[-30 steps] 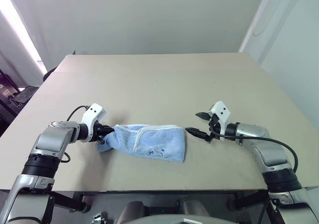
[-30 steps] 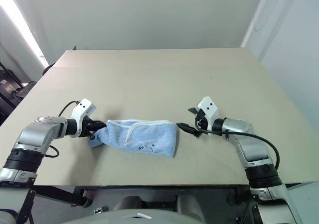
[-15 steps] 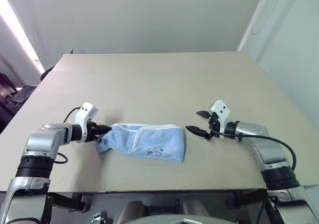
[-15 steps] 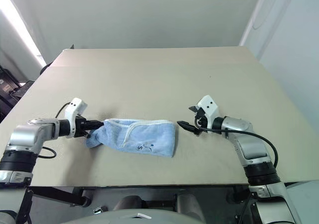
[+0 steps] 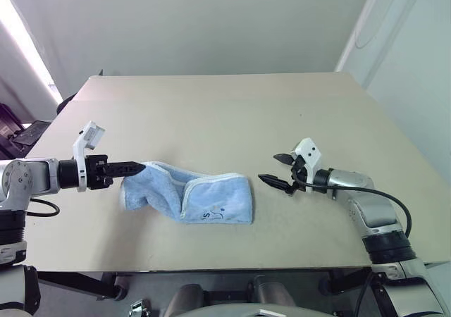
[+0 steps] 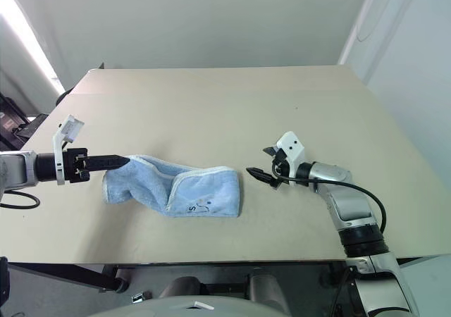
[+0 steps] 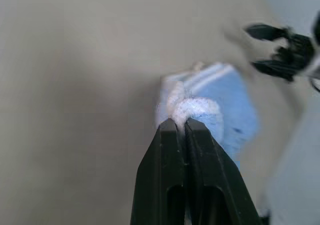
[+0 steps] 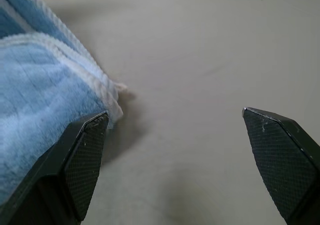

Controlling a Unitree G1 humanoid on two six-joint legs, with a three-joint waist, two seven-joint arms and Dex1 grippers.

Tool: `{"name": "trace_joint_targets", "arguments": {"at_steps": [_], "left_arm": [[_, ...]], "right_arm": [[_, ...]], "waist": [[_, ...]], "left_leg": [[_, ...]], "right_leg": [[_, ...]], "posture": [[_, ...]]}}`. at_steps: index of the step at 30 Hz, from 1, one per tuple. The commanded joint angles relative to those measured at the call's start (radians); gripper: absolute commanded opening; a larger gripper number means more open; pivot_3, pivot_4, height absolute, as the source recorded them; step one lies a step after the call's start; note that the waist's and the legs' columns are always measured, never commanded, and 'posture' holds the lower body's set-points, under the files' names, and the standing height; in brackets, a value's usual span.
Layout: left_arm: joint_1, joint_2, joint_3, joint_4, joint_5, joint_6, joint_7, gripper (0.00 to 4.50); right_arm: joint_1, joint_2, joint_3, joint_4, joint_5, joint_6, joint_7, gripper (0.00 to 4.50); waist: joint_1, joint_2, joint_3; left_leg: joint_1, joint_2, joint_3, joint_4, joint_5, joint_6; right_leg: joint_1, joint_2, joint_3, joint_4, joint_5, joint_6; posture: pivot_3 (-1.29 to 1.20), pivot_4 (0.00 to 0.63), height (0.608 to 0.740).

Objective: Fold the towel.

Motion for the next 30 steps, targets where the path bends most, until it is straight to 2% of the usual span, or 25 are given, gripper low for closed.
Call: {"name": "trace_joint_targets", "arguments": {"at_steps": [1, 5, 10, 15, 18, 24, 28, 30], "left_arm": [[-0.019, 0.006, 0.019, -0.035, -0.060, 0.111, 0.026, 0.03], [-0.124, -0.105, 0.054, 0.058, -0.069, 0.217, 0.144, 0.03], [-0.195, -0.248, 0.076, 0.137, -0.137, 0.226, 0.292, 0.03], [-0.287, -0.413, 0.085, 0.300, -0.149, 0.226, 0.529, 0.03], [-0.313, -0.462, 0.094, 0.334, -0.185, 0.226, 0.607, 0.03], [-0.347, -0.535, 0.071, 0.357, -0.282, 0.226, 0.743, 0.03], [-0.334, -0.528, -0.013, 0.292, -0.410, 0.226, 0.762, 0.03], [-0.330, -0.531, -0.048, 0.287, -0.427, 0.226, 0.814, 0.03]], "right_arm": [[-0.010, -0.008, -0.019, -0.049, 0.043, 0.011, 0.039, 4.50], [0.000, -0.008, -0.015, -0.060, 0.044, 0.017, 0.039, 4.50], [0.021, -0.014, -0.031, -0.110, 0.087, 0.055, 0.049, 4.50], [0.085, -0.061, -0.089, -0.257, 0.187, 0.041, 0.135, 4.50], [0.106, -0.089, -0.110, -0.317, 0.227, 0.066, 0.153, 4.50], [0.149, -0.136, -0.091, -0.355, 0.211, 0.071, 0.143, 4.50], [0.166, -0.136, -0.087, -0.362, 0.205, 0.070, 0.126, 4.50], [0.171, -0.137, -0.087, -0.364, 0.204, 0.070, 0.118, 4.50]], "waist": [[0.000, 0.000, 0.000], [0.007, -0.001, 0.000], [0.004, -0.001, 0.000], [0.010, -0.001, 0.000], [0.004, -0.003, 0.000], [0.008, -0.003, 0.000], [0.006, -0.004, 0.000], [0.007, -0.004, 0.000]], "left_leg": [[0.000, 0.000, 0.000, 0.000, 0.000, 0.000], [0.000, 0.000, -0.001, 0.001, 0.000, 0.000], [0.001, -0.001, 0.000, 0.002, 0.001, -0.001], [0.000, -0.001, -0.002, 0.002, 0.001, -0.001], [0.001, -0.001, -0.001, 0.002, 0.001, -0.002], [0.001, -0.001, -0.002, 0.002, 0.002, -0.004], [0.001, -0.002, -0.001, 0.002, 0.002, -0.004], [0.001, -0.002, -0.002, 0.002, 0.002, -0.004]], "right_leg": [[0.000, 0.000, 0.000, 0.000, 0.000, 0.000], [0.000, 0.000, 0.000, 0.001, 0.000, 0.000], [0.001, 0.000, 0.000, 0.002, 0.000, 0.000], [0.000, -0.001, 0.001, 0.005, 0.000, 0.000], [0.000, -0.001, 0.001, 0.005, 0.000, 0.000], [0.000, -0.001, 0.001, 0.006, 0.000, 0.000], [0.000, -0.001, 0.001, 0.006, 0.000, 0.000], [0.000, -0.001, 0.001, 0.007, 0.000, 0.000]], "posture": [[0.00, 0.000, 0.740], [0.00, 0.000, 0.740], [0.00, 0.000, 0.740], [0.00, 0.000, 0.740], [0.00, 0.000, 0.740], [0.00, 0.000, 0.740], [0.00, 0.000, 0.740], [0.00, 0.000, 0.740]]}}
